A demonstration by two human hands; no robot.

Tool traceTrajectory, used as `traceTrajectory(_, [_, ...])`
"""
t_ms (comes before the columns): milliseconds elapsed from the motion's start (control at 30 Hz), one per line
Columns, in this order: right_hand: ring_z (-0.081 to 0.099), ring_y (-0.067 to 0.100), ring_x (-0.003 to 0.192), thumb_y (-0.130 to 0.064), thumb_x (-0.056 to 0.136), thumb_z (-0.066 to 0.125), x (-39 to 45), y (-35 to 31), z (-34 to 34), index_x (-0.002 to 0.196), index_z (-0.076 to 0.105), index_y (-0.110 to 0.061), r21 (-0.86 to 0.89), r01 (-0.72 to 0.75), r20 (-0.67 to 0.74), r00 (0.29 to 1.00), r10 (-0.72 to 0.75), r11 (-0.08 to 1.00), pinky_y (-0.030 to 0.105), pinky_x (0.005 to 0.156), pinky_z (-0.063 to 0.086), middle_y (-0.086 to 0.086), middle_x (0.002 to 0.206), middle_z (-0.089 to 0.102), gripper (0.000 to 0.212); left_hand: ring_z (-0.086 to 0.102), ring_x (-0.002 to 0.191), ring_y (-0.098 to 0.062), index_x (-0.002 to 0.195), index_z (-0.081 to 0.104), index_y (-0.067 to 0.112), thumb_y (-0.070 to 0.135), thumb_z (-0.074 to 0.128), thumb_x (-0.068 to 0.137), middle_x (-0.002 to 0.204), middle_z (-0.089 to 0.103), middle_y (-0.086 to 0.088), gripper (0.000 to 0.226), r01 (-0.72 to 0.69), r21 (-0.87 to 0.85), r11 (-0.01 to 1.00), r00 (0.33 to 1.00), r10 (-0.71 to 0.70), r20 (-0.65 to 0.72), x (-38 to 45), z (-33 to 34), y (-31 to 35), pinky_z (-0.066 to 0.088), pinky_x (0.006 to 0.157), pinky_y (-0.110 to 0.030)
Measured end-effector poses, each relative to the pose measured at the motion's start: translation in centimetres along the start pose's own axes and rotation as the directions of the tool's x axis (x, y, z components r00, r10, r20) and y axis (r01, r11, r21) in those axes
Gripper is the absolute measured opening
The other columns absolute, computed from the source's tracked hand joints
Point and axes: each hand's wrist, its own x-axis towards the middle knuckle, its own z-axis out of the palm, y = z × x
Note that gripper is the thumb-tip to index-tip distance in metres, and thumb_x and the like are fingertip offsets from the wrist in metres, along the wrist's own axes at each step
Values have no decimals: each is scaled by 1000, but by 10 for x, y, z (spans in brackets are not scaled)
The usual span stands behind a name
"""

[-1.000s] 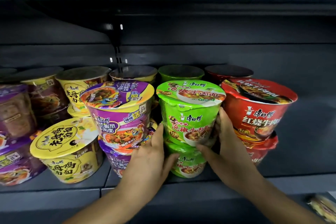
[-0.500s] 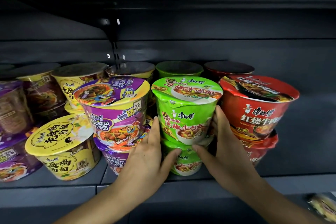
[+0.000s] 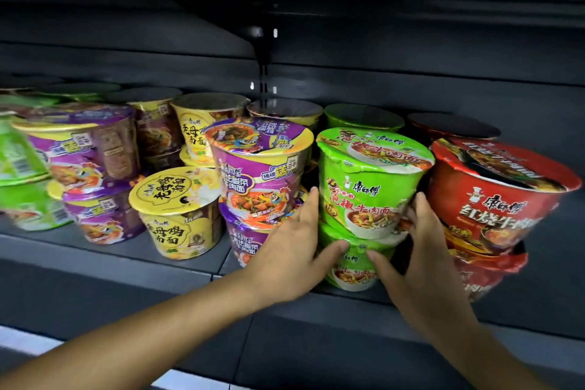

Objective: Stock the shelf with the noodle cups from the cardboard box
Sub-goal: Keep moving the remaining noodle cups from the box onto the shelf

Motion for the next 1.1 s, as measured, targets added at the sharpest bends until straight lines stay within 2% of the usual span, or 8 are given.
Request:
traceTrajectory(133, [18, 19, 141, -5, 71, 80, -8, -14, 3, 147, 19, -2, -104, 49, -213, 974, -71, 993, 27, 112, 13, 16, 151, 24, 98, 19, 144, -14, 152, -3, 7, 44, 53, 93, 159, 14, -4, 90, -11, -5, 1000, 1000, 11, 21, -5, -7, -2, 13, 111, -14])
traceTrajectory(300, [32, 23, 127, -9, 72, 72, -15, -59, 32, 138, 37, 1, -127, 220, -348, 903, -251, 967, 20, 107, 20, 18, 136, 41, 76, 51, 121, -11, 147, 30, 19, 28, 61, 90, 147, 35, 3, 65, -158, -90, 983, 987, 161, 27, -27, -33, -23, 43, 101, -23])
traceTrajectory(433, [35, 26, 127, -12, 72, 64, -6, -96, 63, 133, 41, 5, -169, 206, -479, 838, -263, 964, 23, 111, 20, 21, 134, 44, 68, 60, 92, -3, 110, 64, 23, 28, 58, 85, 119, 57, 10, 26, -248, -33, 968, 968, 247, -39, -45, -66, -56, 48, 88, -21])
traceTrajectory(533, [37, 31, 124, -12, 76, 63, 1, -109, 77, 132, 41, 8, -236, 207, -486, 821, -300, 949, 24, 111, 21, 24, 130, 45, 63, 55, 71, -4, 86, 58, 25, 27, 56, 81, 86, 56, 11, 5, -240, -16, 971, 959, 234, -160, -49, -82, -78, 51, 72, -32])
traceTrajectory(733, [36, 37, 125, -28, 76, 71, 16, -106, 62, 134, 36, 7, -181, -80, -768, 634, -90, 980, 44, 106, 29, 26, 131, 40, 77, 50, 100, -7, 121, 43, 16, 38, 68, 82, 113, 45, 4, 52, -136, -92, 986, 964, 111, -240, -38, -103, -100, 43, 88, -22])
traceTrajectory(833, [23, 34, 139, -41, 67, 83, 28, -90, 51, 145, 17, 4, 66, -253, -675, 701, 230, 965, 38, 115, 19, 23, 147, 27, 112, 44, 127, -15, 141, 27, 19, 57, 70, 72, 137, 44, 1, 90, -52, -233, 971, 990, 20, -138, -19, -102, -103, 40, 106, -38])
traceTrajectory(933, [37, 26, 135, -66, 44, 83, 39, -73, 42, 149, 7, -13, 343, -267, -465, 785, 409, 901, 43, 113, 32, 11, 148, 35, 139, 51, 122, -12, 134, 31, 25, 66, 72, 60, 132, 51, 5, 94, 6, -381, 925, 996, -38, -77, -4, -100, -99, 46, 102, -42])
traceTrajectory(1100, [59, 13, 113, -49, 48, 88, 41, -55, 28, 137, 28, -22, 410, -177, -348, 877, 332, 895, 43, 100, 48, -2, 128, 56, 110, 57, 110, -7, 135, 29, 22, 43, 81, 67, 123, 54, 9, 89, 20, -520, 854, 998, -50, -44, 11, -98, -91, 47, 96, -30])
